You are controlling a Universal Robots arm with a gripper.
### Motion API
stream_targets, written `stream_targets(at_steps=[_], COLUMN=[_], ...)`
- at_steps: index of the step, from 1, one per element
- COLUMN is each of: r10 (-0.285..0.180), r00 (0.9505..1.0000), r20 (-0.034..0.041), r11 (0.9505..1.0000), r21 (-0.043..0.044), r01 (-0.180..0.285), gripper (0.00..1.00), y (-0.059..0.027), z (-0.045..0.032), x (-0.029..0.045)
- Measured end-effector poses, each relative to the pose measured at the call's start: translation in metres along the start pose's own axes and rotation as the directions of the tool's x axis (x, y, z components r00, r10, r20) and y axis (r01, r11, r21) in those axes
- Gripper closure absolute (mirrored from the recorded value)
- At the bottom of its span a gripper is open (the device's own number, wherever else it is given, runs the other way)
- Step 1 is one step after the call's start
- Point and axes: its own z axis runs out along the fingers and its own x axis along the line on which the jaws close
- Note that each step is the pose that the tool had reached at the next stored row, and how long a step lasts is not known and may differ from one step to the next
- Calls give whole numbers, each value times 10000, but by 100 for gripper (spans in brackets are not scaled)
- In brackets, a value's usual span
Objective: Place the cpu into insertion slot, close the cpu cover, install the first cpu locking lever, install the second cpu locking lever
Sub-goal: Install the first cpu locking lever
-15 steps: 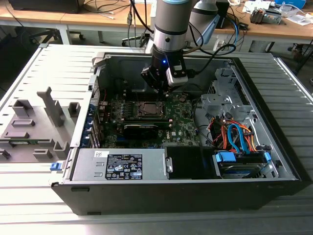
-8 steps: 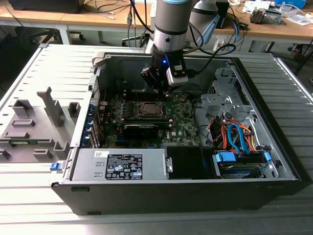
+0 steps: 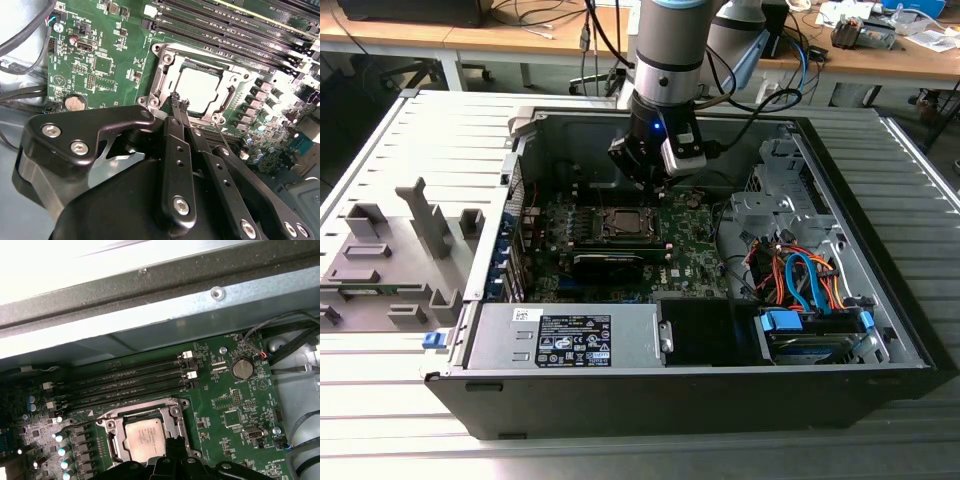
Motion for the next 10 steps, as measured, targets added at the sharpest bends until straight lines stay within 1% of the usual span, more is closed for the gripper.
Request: stream_targets(at_steps=[5,10], r10=[-256,-555], r00=[9997,9985], r20=[-13,-20], r11=[9997,9984], r21=[-45,-61], r01=[256,555], gripper=[89,89], y=[-1,0], z=[-1,0], x=[0,0])
